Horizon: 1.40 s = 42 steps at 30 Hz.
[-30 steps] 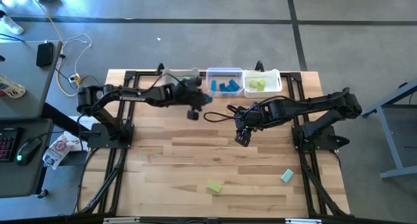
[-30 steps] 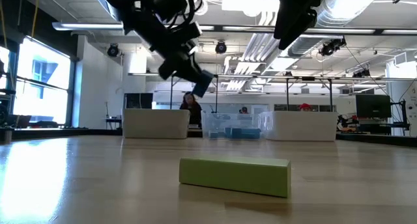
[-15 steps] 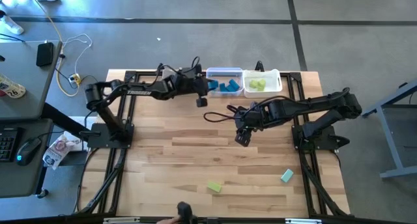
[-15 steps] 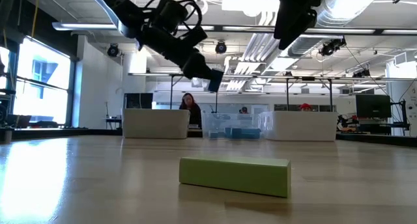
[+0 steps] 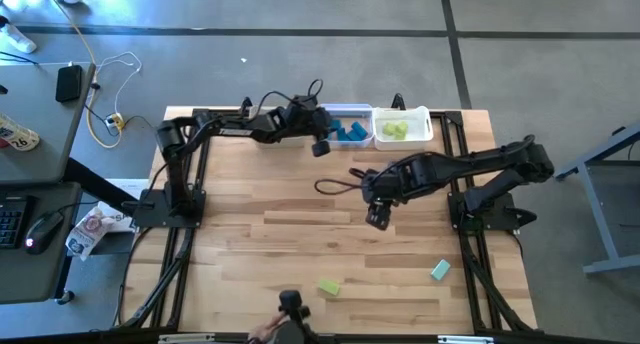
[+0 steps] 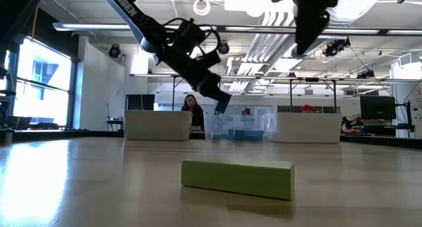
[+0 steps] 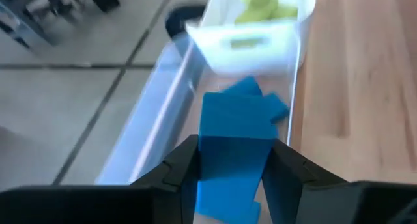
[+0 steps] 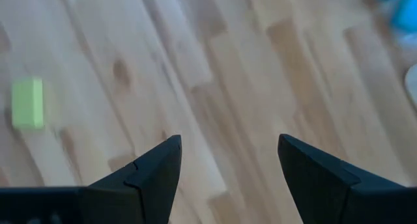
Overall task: Sort & place blocks by color
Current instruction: Put the blue block into the transparent bin, then put the light blue block into the gray bin
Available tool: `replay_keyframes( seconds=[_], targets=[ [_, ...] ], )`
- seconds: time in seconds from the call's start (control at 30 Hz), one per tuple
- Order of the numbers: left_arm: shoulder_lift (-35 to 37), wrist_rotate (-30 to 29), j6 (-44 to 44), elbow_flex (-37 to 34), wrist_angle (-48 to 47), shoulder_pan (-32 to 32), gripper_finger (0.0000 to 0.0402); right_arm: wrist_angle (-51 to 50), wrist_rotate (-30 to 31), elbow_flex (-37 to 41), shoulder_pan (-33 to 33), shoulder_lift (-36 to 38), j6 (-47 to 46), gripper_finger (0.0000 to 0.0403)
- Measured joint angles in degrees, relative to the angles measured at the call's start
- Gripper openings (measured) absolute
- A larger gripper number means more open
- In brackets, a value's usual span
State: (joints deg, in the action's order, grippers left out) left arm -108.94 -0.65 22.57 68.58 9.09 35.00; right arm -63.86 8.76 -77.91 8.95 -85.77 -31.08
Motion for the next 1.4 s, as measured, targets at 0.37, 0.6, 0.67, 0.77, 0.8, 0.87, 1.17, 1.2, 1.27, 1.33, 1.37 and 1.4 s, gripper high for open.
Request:
replay_keyframes(
  seconds=[0.37, 0.6, 0.67, 0.77, 0.8, 0.87, 1.17, 1.2, 1.27, 1.33, 1.37, 1.4],
  targets=[
    [-1.45, 2.16, 0.06, 0.07, -1.13, 0.66, 0.0117, -7.4, -3.54, 0.0, 6.62, -6.16, -0.42, 0.0243],
    [-1.45, 2.16, 0.47, 0.07, -1.14, 0.66, 0.0127, -10.54, -4.78, 0.0, 11.59, -8.43, -3.47, 0.0243],
    [-1.45, 2.13, 1.7, 0.07, -1.15, 0.66, 0.014, -11.16, -5.79, 0.0, 12.97, -8.57, -4.14, 0.0243],
    [-1.45, 1.77, 2.97, 0.07, -1.08, 0.66, 0.0163, -12.48, -6.01, 0.0, 15.11, -8.59, -5.2, 0.0243],
    [-1.45, 1.73, 2.97, 0.07, -1.08, 0.66, 0.0171, -13.1, -6.03, 0.0, 15.85, -8.59, -5.59, 0.0243],
    [-1.45, 1.71, 2.88, 0.07, -1.08, 0.66, 0.0185, -14.52, -6.2, 0.0, 17.3, -8.59, -6.45, 0.0243],
    [-1.45, 0.77, 0.11, 0.07, -1.09, 0.4, 0.0219, -18.08, -8.68, 0.0, 23.26, -8.59, -6.46, 0.0243],
    [-1.45, 0.06, 0.11, 0.07, -1.08, 0.25, 0.022, -18.16, -8.81, 0.0, 24.02, -8.59, -6.46, 0.0243],
    [-1.43, -2.31, 0.11, 0.07, -1.11, -0.08, 0.0219, -18.28, -8.82, 0.0, 25.5, -8.59, -6.46, 0.0243],
    [-0.88, -4.39, 0.22, 0.04, -1.85, -0.37, 0.0219, -18.27, -8.82, 0.0, 27.0, -8.59, -6.42, 0.0243],
    [-0.61, -5.48, 0.72, 0.05, -1.77, -0.72, 0.0219, -18.31, -8.82, 0.0, 27.68, -8.59, -6.38, 0.0243],
    [-0.14, -5.96, 1.3, 0.07, -1.93, -0.97, 0.0219, -18.38, -8.82, 0.0, 28.4, -8.59, -6.27, 0.0243]
  ],
)
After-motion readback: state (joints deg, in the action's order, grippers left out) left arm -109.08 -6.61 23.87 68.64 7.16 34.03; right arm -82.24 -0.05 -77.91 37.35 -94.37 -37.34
